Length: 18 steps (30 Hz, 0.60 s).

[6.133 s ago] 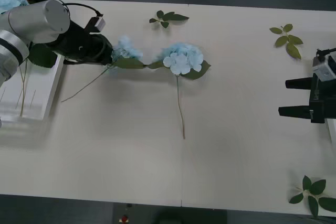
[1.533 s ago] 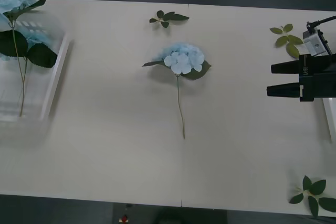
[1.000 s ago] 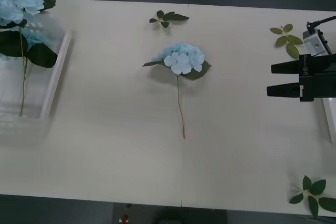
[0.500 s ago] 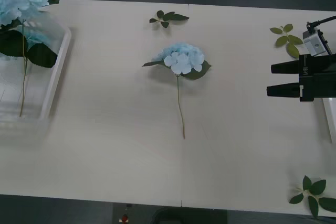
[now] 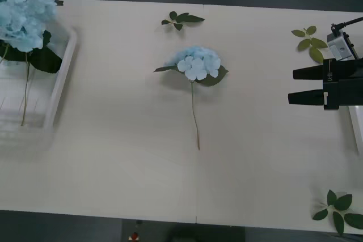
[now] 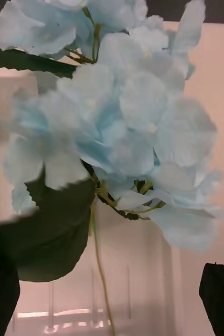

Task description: Put the red flowers into the right box and the blue flowers into the left box

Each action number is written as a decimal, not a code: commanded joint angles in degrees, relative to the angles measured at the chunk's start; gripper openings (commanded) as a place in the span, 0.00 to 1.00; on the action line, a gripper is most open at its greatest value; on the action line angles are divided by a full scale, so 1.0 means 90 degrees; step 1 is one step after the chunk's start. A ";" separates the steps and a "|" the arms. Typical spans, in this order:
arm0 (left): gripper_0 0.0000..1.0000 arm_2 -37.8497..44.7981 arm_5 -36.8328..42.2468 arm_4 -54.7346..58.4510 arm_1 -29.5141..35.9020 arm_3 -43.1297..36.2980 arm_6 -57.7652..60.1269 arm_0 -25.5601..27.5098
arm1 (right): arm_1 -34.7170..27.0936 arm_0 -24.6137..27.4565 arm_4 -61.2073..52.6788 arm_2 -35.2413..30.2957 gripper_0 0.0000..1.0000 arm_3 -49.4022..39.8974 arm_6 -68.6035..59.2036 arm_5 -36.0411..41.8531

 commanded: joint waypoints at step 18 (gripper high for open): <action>1.00 0.0608 0.2953 0.1970 0.0352 -0.0125 0.0073 -0.1020 | -0.0014 -0.0108 -0.0029 -0.0022 0.91 -0.0017 -0.0077 0.0018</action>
